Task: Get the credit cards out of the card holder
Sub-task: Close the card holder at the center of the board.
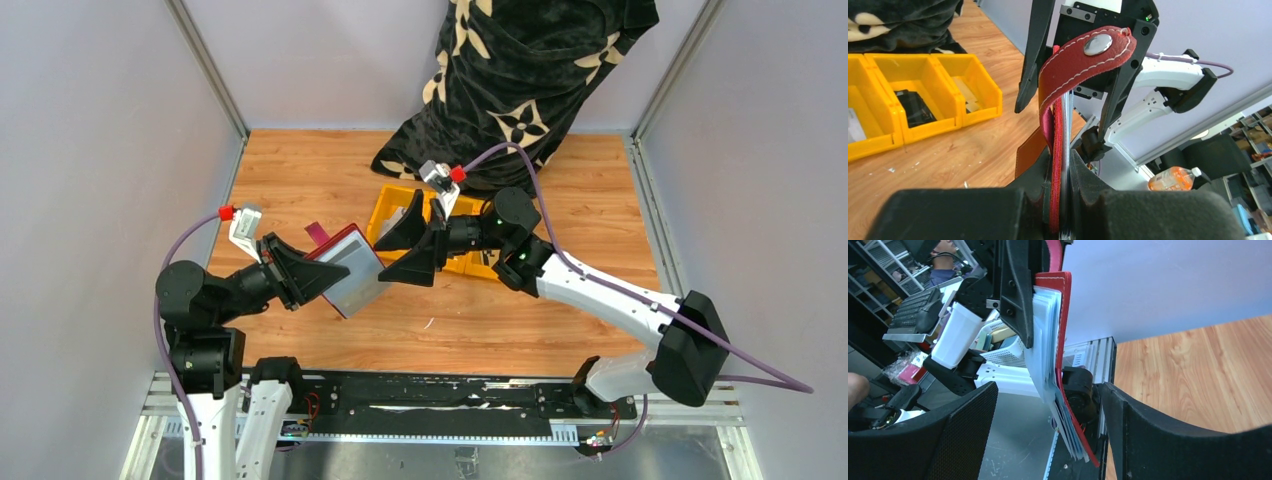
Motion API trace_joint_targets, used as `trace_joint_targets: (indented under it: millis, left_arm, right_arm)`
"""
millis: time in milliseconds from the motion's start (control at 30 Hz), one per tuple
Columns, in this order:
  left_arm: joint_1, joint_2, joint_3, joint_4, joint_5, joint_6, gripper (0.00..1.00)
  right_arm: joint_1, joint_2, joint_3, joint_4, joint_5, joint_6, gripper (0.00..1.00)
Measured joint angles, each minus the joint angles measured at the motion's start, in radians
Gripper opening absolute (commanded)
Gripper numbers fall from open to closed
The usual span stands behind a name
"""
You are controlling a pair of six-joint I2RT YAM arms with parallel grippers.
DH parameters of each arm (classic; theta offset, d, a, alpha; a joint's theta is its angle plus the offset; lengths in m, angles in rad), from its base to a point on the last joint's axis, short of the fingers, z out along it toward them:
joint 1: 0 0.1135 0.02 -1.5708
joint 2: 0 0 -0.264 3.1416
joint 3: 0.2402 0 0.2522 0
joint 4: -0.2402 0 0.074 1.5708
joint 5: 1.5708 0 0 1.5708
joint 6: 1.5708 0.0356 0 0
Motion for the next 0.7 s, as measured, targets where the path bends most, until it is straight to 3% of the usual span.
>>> trace_joint_targets:
  millis: [133, 333, 400, 433, 533, 700]
  left_arm:
    - [0.000, -0.003, 0.000, 0.020, 0.015, -0.020, 0.08]
    - [0.000, -0.003, 0.000, 0.022, 0.014, -0.023, 0.08]
    - [0.000, -0.003, 0.003, 0.018, 0.013, -0.014, 0.12]
    - [0.000, -0.003, 0.010, 0.011, 0.012, -0.005, 0.12]
    - [0.000, 0.000, 0.040, -0.035, -0.008, 0.084, 0.11]
    - [0.000, -0.001, 0.049, -0.130, -0.098, 0.331, 0.09]
  right_arm:
    - [0.016, 0.007, -0.028, 0.113, -0.022, 0.052, 0.79]
    - [0.061, 0.042, -0.036, 0.137, -0.031, 0.071, 0.50]
    - [0.065, 0.047, -0.036, 0.125, -0.031, 0.068, 0.44]
    - [0.065, 0.047, -0.037, 0.114, -0.030, 0.066, 0.44]
    - [0.065, 0.048, -0.039, 0.065, -0.018, 0.054, 0.57]
    - [0.065, 0.059, -0.042, -0.016, 0.007, 0.041, 0.60]
